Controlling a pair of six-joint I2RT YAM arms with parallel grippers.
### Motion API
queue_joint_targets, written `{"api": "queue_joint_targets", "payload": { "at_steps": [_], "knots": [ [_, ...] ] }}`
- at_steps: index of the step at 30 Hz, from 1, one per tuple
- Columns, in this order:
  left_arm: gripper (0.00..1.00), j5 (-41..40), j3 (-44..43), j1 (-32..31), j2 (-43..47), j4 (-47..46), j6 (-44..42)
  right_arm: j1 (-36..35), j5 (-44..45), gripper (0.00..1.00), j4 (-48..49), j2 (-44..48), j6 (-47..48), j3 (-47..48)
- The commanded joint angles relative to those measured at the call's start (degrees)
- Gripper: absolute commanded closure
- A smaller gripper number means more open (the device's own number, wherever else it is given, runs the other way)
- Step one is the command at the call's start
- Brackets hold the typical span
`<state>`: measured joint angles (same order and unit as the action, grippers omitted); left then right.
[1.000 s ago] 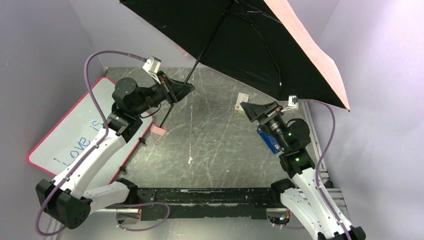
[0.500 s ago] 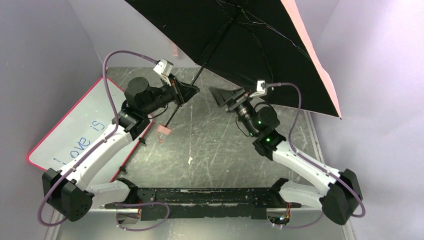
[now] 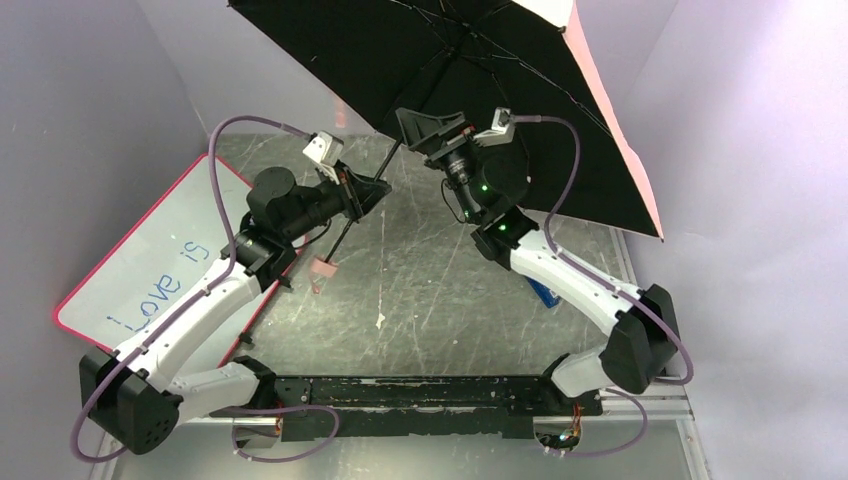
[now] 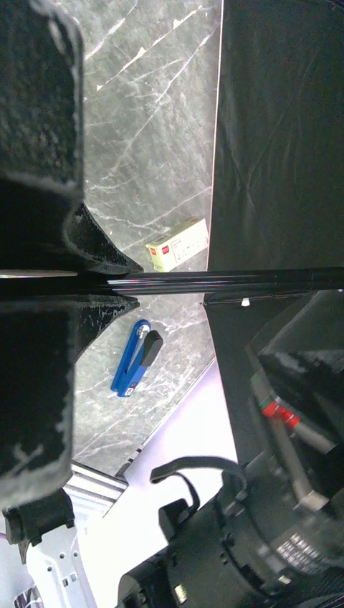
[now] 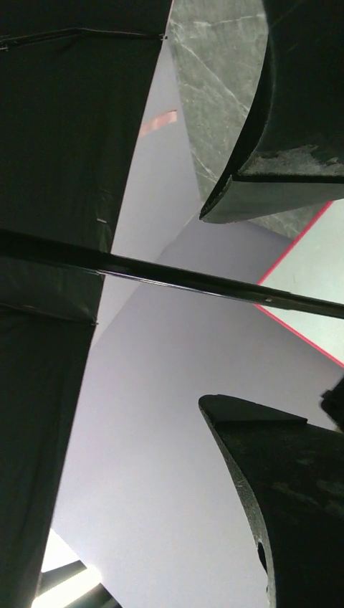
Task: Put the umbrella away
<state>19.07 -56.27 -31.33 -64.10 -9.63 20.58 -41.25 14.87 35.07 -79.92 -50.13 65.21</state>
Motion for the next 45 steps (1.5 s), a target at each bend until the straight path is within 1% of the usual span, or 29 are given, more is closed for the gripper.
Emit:
{"api": "queue_joint_targets", "payload": {
  "at_steps": [1,6,9,14,15,17,19,21,24,27,30,33,36,39,42,45],
  "knots": [
    [0.95,1.8,0.6,-0.3,3.1,-8.4,-1.8,0.0,4.3,0.09,-4.2,-3.3,-1.5,5.6],
    [0.95,3.5,1.9,-0.2,3.5,-9.7,-1.5,0.4,4.4,0.21,-5.3,-5.5,-1.5,8.5],
    [0.95,4.0,2.2,-0.3,3.7,-9.9,-1.5,0.9,3.1,0.32,-7.0,-6.7,-1.5,10.6],
    [0.95,5.8,2.8,-0.3,3.9,-10.8,-1.5,1.9,0.8,0.55,-6.7,-7.2,-1.7,11.2],
    [0.93,6.1,2.9,-0.3,3.9,-11.0,-1.5,1.9,0.4,0.62,-6.4,-7.1,-1.7,11.1],
    [0.88,6.1,2.9,-0.3,4.0,-10.8,-1.6,2.1,0.0,0.71,-6.2,-6.5,-1.2,10.7],
    [0.82,6.1,2.8,-0.2,4.1,-10.5,-1.7,2.4,-1.1,0.76,-5.8,-5.8,-0.5,10.4],
    [0.76,6.9,2.9,-0.3,4.2,-10.7,-1.8,3.1,-4.3,0.79,-5.5,-4.9,0.2,10.3],
    [0.64,8.6,3.5,-0.3,4.2,-12.1,-1.2,4.5,-9.7,0.91,-5.2,-3.5,1.6,10.0],
    [0.52,10.7,3.7,-0.3,3.9,-13.5,-0.5,5.8,-12.9,1.00,-7.1,-1.5,3.1,9.6],
    [0.44,13.1,3.6,-0.3,3.3,-14.9,0.3,7.0,-14.6,1.00,-8.8,0.9,5.5,9.0],
    [0.41,15.3,3.3,-0.3,2.0,-16.8,1.4,8.8,-18.6,1.00,-9.6,3.2,4.7,8.4],
    [0.38,17.4,1.6,-0.3,-0.2,-18.5,3.3,10.5,-23.9,1.00,-9.2,4.5,3.0,8.0],
    [0.37,19.5,-1.7,-1.3,-3.4,-19.0,4.9,10.9,-27.2,1.00,-8.6,5.5,2.1,8.0],
    [0.37,18.5,-5.7,-4.2,-5.9,-16.9,4.4,11.0,-29.4,1.00,-7.7,6.3,1.7,7.7],
    [0.35,18.6,-7.7,-7.0,-7.1,-17.9,3.7,11.0,-30.3,1.00,-7.8,7.2,2.0,7.9]
  ]
}}
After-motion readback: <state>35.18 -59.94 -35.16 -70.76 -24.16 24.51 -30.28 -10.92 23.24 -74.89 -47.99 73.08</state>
